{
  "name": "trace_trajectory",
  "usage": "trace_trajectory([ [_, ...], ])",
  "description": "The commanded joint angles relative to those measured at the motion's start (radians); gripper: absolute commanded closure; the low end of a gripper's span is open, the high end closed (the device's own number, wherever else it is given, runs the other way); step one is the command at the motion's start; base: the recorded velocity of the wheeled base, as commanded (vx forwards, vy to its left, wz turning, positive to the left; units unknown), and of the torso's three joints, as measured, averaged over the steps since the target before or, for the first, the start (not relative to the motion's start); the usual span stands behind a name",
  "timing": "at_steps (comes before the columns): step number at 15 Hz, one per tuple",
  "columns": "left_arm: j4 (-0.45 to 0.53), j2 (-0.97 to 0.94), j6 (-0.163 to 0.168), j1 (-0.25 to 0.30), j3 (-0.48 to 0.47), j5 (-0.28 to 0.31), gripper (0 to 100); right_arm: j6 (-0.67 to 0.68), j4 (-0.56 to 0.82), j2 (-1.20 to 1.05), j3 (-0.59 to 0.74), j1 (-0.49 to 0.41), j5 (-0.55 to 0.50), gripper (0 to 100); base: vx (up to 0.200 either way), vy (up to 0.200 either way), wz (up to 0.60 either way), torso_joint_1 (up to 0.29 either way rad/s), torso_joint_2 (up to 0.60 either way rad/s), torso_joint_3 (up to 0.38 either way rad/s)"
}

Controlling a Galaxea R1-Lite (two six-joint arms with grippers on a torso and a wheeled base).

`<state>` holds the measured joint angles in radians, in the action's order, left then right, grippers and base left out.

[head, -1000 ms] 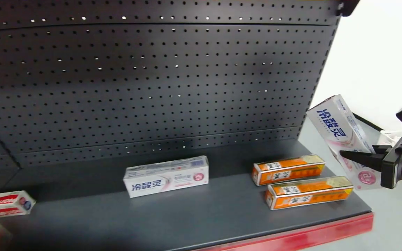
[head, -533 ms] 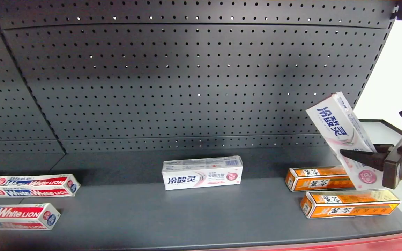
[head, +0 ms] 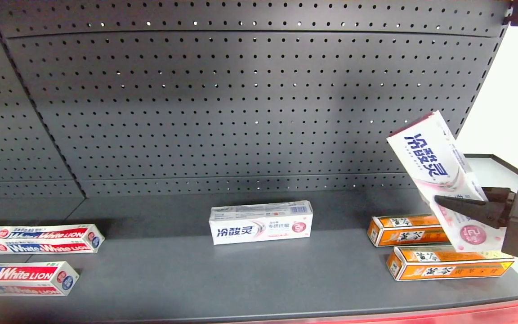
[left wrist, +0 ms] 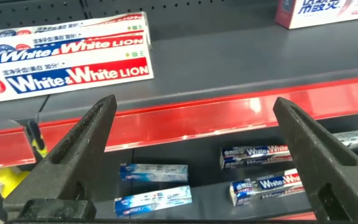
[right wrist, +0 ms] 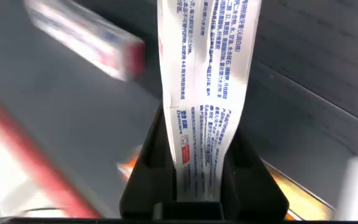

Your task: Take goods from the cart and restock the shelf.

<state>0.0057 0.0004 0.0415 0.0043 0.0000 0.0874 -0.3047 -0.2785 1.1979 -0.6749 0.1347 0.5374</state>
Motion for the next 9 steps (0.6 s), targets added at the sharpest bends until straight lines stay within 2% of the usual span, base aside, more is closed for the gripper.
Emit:
trace_trajectory([
  [1, 0.0, 0.0, 0.0, 0.0, 0.0, 0.0, 0, 0.044, -0.004, -0.024, -0.006, 0.034, 0.038, 100, 0.0, 0.0, 0.0, 0.0, 0.0, 0.0],
  [6, 0.0, 0.0, 0.0, 0.0, 0.0, 0.0, 0, 0.087, -0.001, -0.047, -0.038, 0.092, 0.012, 100, 0.0, 0.0, 0.0, 0.0, 0.0, 0.0],
  [9, 0.0, 0.0, 0.0, 0.0, 0.0, 0.0, 0, 0.199, 0.009, -0.054, -0.051, 0.226, -0.119, 100, 0.0, 0.0, 0.0, 0.0, 0.0, 0.0],
])
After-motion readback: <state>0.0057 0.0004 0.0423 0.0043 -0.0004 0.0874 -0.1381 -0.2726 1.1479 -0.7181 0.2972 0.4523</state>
